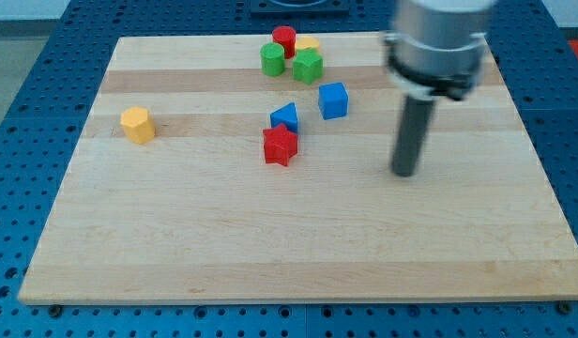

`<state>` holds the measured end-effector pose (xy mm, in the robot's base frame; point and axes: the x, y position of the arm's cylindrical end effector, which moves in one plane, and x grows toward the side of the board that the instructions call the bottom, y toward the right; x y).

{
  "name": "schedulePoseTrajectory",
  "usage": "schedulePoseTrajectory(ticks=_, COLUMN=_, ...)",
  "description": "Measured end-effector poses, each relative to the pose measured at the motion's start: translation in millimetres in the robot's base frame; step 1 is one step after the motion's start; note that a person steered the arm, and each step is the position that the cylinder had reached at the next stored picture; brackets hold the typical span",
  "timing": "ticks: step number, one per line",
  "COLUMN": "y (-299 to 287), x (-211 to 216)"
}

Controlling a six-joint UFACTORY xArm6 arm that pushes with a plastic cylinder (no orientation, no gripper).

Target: Push the blue cube into the blue triangle

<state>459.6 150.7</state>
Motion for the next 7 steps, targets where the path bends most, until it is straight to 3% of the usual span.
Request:
schedulePoseTrajectory(ticks=1, y=-10.2, x=-67.1)
schedulePoseTrajectory(ticks=2, y=-55.2, x=-85.5)
schedulePoseTrajectory(ticks=6, y=-89.1, x=-79.4)
schedulePoseTrajectory(ticks=7, y=-51.7, x=-80.1)
